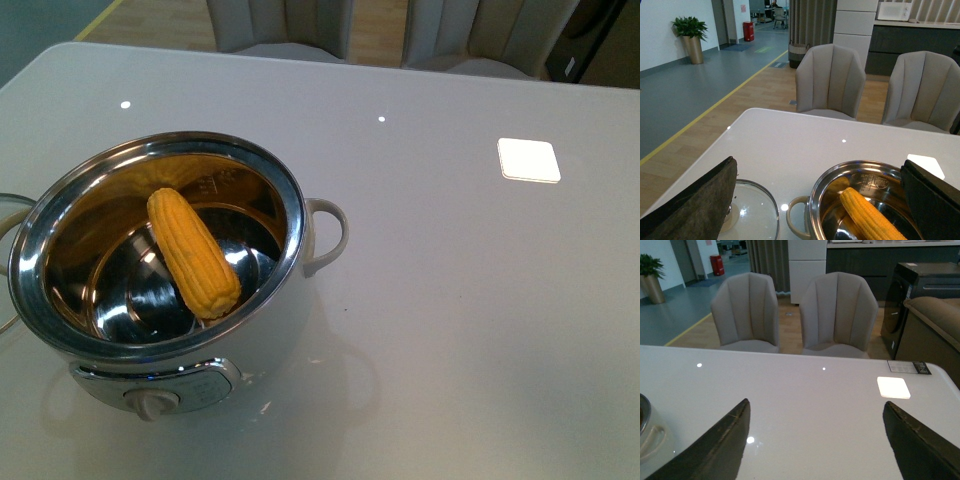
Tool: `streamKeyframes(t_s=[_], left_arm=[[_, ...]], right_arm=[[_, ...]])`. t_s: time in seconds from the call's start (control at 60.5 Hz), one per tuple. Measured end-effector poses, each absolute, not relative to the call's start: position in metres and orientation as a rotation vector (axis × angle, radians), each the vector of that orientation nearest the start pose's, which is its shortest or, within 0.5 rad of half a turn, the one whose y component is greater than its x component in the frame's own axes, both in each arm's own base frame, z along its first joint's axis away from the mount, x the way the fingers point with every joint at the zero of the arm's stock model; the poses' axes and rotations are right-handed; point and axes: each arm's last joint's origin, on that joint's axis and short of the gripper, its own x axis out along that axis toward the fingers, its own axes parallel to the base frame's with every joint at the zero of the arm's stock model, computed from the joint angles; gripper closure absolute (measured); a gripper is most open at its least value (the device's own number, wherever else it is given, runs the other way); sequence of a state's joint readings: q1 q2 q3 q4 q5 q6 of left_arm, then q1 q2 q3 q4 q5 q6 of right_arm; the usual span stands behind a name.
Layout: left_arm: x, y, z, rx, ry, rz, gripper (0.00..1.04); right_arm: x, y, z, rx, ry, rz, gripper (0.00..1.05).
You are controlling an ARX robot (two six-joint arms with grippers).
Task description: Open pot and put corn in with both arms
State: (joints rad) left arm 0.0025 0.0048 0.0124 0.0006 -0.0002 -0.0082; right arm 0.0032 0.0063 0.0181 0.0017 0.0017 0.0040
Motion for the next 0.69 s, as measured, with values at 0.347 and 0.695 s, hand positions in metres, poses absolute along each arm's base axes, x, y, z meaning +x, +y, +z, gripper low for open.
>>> streamKeyframes(t_s=[0.347,0.695], left_arm=[[0.0972,0.0002,0.1674,-0.008,-0.008,0.003,0.07],[0.0972,0.0002,0.1674,-0.008,-0.008,0.003,0.07]], right_arm=[[0.0970,0.0003,0.1694,0.004,-0.014,0.002,0.09],[0.0970,0.0003,0.1694,0.004,-0.014,0.002,0.09]])
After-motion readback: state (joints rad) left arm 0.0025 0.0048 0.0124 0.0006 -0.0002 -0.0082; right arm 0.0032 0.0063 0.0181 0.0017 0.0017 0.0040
